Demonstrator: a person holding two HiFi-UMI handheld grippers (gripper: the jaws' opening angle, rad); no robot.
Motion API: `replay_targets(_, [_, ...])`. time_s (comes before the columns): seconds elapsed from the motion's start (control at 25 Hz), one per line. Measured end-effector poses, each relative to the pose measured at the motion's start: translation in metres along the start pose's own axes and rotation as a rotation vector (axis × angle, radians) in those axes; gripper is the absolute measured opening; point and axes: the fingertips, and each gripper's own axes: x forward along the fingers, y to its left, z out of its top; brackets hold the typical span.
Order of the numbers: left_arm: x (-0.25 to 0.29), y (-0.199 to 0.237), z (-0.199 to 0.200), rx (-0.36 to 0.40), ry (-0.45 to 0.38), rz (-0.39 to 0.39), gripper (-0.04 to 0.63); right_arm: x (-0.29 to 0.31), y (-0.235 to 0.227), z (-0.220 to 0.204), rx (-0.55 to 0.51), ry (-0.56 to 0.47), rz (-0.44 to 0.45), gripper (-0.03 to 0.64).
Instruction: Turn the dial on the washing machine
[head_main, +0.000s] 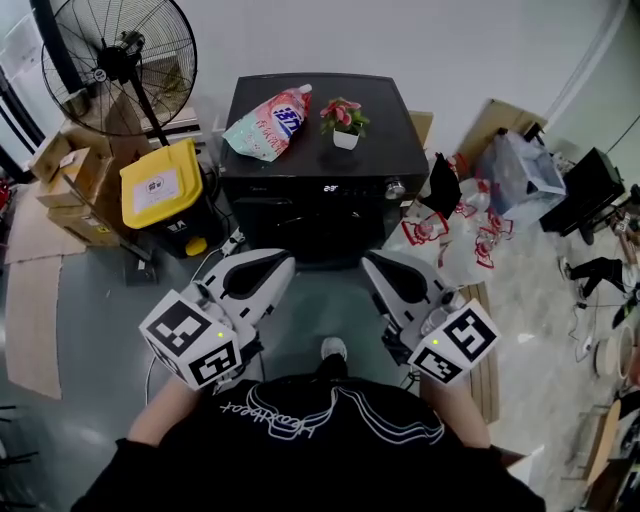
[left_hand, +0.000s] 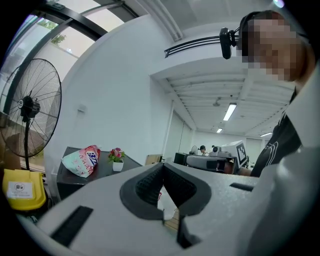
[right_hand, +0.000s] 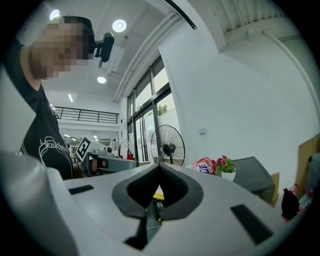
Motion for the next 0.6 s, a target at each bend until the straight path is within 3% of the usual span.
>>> replay_targets(0.6, [0.0090,0.0043,-0.0022,-0.013,-0.006,0.010,0.005,-0.0038,-0.0098,-0.0045,-0.006,0.016,-0.012,0.003])
